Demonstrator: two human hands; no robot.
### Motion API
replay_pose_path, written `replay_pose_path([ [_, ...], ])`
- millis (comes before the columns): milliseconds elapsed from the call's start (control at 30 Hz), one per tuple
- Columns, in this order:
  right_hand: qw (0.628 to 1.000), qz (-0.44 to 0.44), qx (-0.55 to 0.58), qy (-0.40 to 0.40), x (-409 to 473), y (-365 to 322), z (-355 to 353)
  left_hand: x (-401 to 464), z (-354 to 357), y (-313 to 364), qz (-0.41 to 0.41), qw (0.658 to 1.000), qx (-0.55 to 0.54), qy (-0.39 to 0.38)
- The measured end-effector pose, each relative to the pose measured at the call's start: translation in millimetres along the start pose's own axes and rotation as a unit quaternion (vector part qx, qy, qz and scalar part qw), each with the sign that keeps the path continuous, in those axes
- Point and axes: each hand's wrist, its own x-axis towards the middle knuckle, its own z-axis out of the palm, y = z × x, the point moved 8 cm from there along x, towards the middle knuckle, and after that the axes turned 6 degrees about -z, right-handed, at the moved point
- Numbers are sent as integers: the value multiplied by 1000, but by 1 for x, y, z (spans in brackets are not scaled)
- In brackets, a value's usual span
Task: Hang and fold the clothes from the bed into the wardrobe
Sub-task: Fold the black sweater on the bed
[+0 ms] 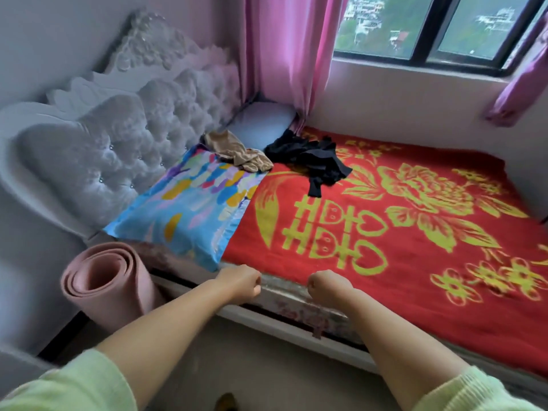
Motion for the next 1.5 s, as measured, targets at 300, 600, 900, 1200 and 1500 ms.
replay_pose_path([
  [300, 991, 109, 76, -5, 88, 104, -67, 174, -50, -15, 39, 998, 32, -29],
  [600, 981, 138, 129, -42, 184, 188, -66, 317, -70, 20, 58, 996, 39, -63],
  [900, 980, 102, 151, -75, 330, 295, -82, 471, -45, 46, -7, 997, 2, -77],
  [1200, 981, 94, 171, -1, 491, 340, -45, 648, 19, 52, -3, 1000, 1, 1],
  [1500, 970, 93, 162, 153, 643, 354, -50, 760, 83, 6, -55, 989, -61, 120],
])
